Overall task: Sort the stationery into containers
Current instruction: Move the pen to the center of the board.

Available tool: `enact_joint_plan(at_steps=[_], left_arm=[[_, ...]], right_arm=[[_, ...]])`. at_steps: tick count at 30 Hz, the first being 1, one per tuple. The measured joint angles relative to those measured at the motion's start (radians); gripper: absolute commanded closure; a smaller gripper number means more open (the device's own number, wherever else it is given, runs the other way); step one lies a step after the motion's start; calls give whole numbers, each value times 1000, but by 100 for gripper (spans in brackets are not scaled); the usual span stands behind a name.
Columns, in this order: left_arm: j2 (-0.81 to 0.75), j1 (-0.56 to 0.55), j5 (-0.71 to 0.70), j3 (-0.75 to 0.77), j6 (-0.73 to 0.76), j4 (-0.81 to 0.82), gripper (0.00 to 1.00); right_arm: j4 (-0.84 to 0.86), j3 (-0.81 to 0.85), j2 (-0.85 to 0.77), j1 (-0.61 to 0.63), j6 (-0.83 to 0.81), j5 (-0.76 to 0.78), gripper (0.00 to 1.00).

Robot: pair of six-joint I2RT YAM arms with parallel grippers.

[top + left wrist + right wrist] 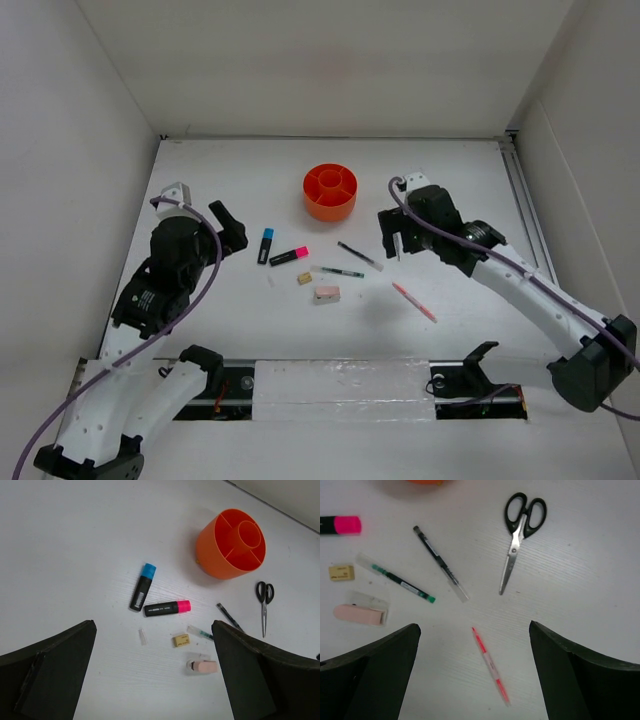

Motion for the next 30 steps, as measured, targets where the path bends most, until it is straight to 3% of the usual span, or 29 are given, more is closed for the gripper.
enact_joint_plan(at_steps=[4, 7, 9, 10, 11, 15, 24, 30], left_arm=[[-31, 0, 36, -23, 0, 14, 0], [-50, 0, 51, -25, 0, 35, 0], [-66, 0, 62, -32, 0, 53, 0], [-72, 0, 64, -37, 0, 55, 0], [-80, 0, 69, -40, 0, 58, 0], [-90, 0, 82, -43, 0, 65, 0], [-99, 0, 126, -65, 13, 97, 0], [-103, 0, 148, -65, 17, 102, 0]], right_arm=[[61, -10, 100, -9, 29, -101, 4], [59, -10, 192, -23, 72, -188, 22], [69, -24, 235, -48, 126, -228, 12], [73, -41, 246, -57, 155, -234, 12], [79, -67, 245, -55, 191, -218, 5], [88, -181, 176, -12, 333, -176, 0], [63, -378, -71, 8, 573, -79, 0], [61, -385, -96, 5, 641, -30, 0]])
